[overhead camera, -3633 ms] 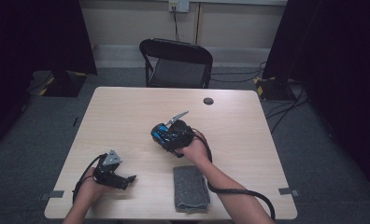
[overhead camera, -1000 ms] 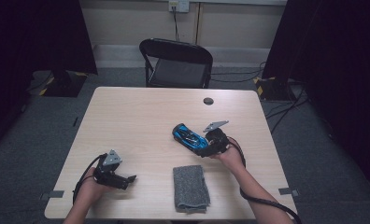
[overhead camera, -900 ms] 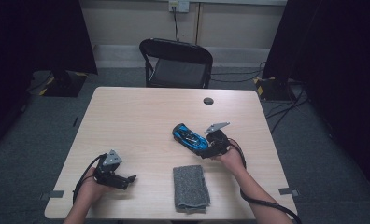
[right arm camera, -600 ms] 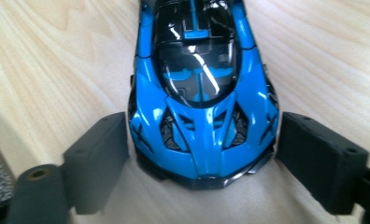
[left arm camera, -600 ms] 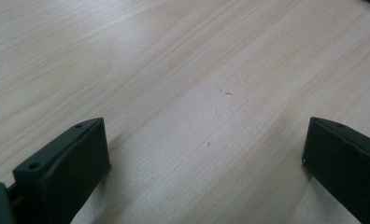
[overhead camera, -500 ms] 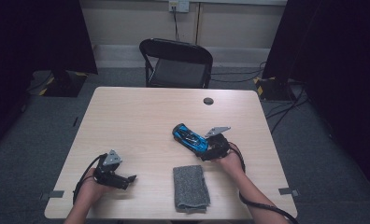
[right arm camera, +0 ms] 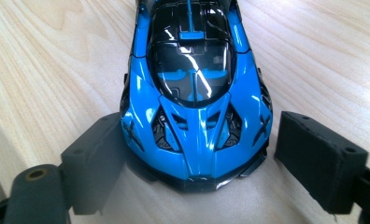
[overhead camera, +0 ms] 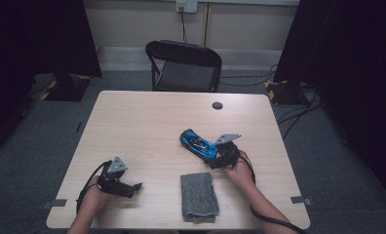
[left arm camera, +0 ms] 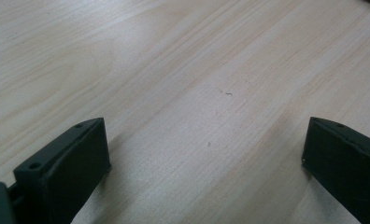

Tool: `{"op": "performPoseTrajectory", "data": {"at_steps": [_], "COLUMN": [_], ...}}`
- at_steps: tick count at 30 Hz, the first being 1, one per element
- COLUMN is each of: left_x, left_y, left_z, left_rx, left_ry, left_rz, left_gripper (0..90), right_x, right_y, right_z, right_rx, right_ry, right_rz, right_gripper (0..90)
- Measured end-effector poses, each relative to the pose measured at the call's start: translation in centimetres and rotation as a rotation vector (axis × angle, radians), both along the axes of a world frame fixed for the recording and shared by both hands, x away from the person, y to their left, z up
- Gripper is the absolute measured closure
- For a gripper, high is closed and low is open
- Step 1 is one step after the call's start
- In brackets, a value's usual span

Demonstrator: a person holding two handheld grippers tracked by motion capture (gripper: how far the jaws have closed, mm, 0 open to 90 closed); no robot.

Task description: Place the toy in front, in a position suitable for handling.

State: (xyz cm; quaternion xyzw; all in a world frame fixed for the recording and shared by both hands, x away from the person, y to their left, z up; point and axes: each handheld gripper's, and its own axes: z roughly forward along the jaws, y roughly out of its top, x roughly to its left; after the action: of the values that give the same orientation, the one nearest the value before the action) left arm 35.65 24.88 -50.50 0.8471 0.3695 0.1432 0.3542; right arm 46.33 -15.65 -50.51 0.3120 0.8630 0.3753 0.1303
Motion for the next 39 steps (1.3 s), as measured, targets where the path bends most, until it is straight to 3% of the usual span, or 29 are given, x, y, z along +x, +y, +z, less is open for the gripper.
{"op": "performPoseTrajectory", "data": {"at_steps": [19, 25, 31, 39], "left_x": [-0.1, -0.3, -0.4, -0.7], "left_y": [-0.1, -0.1, -0.5, -2.2], "left_z": [0.0, 0.4, 0.8, 2.5], "left_rx": [-0.003, -0.015, -0.015, -0.066], "left_ry": [-0.005, -0.007, 0.025, 0.02], "left_rz": [0.025, 0.039, 0.048, -0.026], "left_gripper": [1.7, 16.6, 21.7, 21.6], "right_x": [0.1, 0.0, 0.0, 0.0], "right_y": [0.4, 0.4, 0.4, 0.4], "right_z": [0.0, 0.0, 0.0, 0.0], "right_rx": [0.013, 0.013, 0.013, 0.012], "right_ry": [-0.004, -0.004, -0.004, -0.003], "right_rz": [0.009, 0.005, 0.005, 0.005], "right_gripper": [23.6, 23.6, 23.6, 23.6]}}
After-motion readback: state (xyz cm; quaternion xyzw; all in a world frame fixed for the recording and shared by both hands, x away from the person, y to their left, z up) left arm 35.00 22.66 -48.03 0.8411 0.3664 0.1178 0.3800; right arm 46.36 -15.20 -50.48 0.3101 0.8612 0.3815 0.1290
